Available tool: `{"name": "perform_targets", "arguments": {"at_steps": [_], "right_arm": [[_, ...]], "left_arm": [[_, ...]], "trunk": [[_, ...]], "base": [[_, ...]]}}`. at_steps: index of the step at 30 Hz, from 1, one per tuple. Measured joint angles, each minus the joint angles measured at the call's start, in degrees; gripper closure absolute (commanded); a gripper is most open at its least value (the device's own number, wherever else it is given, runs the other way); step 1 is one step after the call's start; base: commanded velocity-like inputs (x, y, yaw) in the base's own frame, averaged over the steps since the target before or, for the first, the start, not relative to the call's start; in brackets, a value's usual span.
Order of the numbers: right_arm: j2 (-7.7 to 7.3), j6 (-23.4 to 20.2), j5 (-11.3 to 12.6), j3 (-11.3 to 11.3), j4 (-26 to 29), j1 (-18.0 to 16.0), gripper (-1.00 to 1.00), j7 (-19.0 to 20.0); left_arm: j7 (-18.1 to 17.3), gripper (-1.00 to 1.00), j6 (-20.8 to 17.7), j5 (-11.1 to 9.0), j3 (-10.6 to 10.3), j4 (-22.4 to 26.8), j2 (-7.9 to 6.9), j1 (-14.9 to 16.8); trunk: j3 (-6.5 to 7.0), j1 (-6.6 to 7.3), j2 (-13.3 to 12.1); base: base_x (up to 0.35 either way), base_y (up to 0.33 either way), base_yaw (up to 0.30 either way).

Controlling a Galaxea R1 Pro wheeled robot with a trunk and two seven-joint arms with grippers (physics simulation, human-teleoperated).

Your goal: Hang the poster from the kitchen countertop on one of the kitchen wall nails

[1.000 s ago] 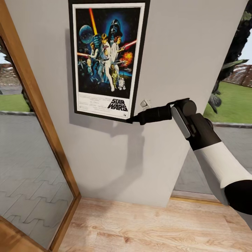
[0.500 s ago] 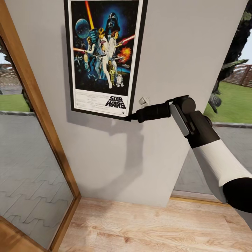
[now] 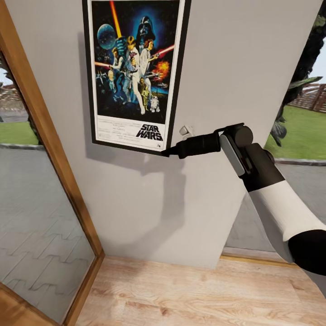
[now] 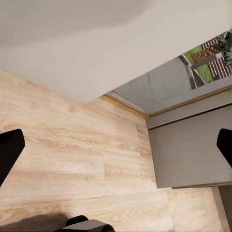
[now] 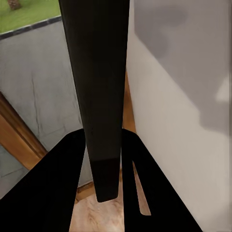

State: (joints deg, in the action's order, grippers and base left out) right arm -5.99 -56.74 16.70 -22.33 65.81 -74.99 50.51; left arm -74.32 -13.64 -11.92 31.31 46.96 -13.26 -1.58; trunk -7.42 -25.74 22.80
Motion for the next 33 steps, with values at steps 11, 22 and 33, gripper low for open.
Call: {"name": "perform_targets", "arguments": {"at_steps": [11, 22, 33], "right_arm": [[-0.04, 0.01, 0.02, -0.06, 0.05, 0.00, 1.00, 0.00], [-0.04, 0.08, 0.02, 0.03, 0.05, 0.00, 1.00, 0.00], [-0.04, 0.09, 0.01, 0.08, -0.04, 0.02, 1.00, -0.06]], "left_arm": [[0.00, -1.00, 0.00, 0.00, 0.00, 0.00, 0.00, 0.00], [0.00, -1.00, 0.00, 0.00, 0.00, 0.00, 0.00, 0.00], [0.00, -1.00, 0.00, 0.00, 0.00, 0.00, 0.00, 0.00]], "trunk": [[0.00, -0.01, 0.00], [0.00, -0.01, 0.00], [0.00, 0.00, 0.00]], "base": [[0.010, 0.000, 0.000], [0.005, 0.000, 0.000], [0.093, 0.000, 0.000]]}}
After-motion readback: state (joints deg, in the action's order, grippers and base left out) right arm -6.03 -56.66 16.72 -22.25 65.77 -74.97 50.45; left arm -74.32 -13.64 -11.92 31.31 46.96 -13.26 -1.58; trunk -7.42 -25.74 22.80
